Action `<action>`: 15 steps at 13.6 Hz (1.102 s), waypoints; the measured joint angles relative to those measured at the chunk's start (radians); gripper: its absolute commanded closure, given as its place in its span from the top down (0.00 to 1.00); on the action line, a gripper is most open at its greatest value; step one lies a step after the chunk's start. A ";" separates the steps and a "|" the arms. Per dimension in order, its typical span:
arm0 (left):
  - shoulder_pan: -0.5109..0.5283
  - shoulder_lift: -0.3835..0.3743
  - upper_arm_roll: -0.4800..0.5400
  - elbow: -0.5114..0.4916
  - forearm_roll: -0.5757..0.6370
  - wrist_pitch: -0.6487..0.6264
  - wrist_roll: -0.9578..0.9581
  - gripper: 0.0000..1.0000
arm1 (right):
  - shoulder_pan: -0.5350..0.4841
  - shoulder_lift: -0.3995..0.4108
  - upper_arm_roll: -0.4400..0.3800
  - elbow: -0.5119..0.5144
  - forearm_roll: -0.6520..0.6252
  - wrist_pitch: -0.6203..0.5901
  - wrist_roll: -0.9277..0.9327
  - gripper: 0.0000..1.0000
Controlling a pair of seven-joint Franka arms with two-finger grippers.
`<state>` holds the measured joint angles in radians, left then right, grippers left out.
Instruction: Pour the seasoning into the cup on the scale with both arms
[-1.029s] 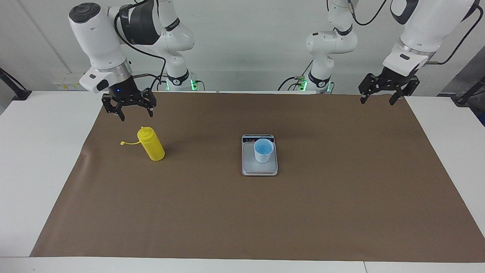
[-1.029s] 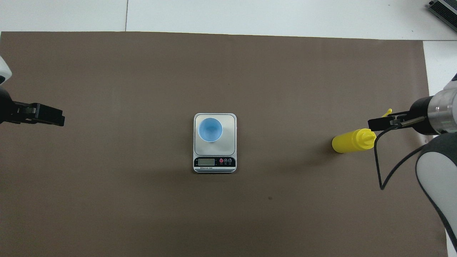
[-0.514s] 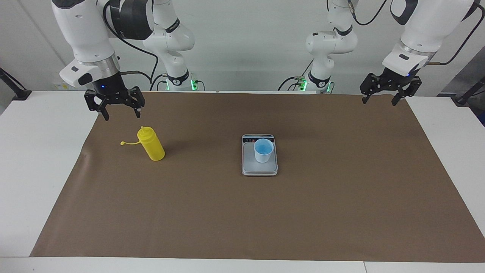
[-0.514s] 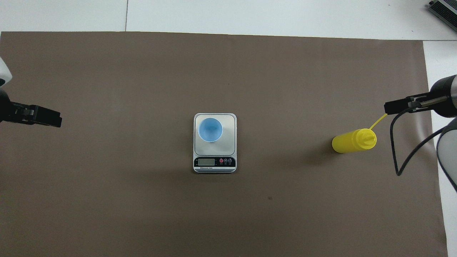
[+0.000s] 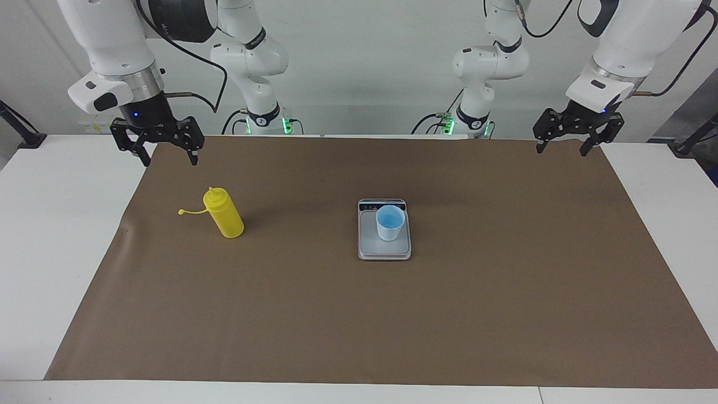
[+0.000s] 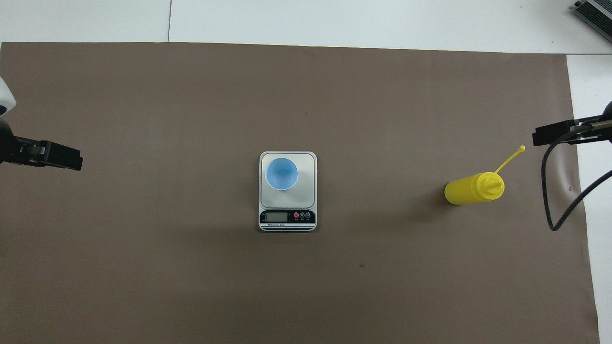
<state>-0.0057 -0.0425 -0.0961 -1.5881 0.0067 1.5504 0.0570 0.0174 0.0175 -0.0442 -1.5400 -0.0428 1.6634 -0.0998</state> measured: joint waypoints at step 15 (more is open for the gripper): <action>0.036 -0.001 -0.003 0.002 -0.027 -0.002 0.005 1.00 | -0.038 0.008 0.053 0.008 0.007 -0.176 0.002 1.00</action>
<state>0.0305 -0.0433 -0.0986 -1.5863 -0.0203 1.5488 0.0619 -0.0203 0.0251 0.0090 -1.5317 -0.0360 1.4879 -0.0977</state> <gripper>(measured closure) 0.000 0.000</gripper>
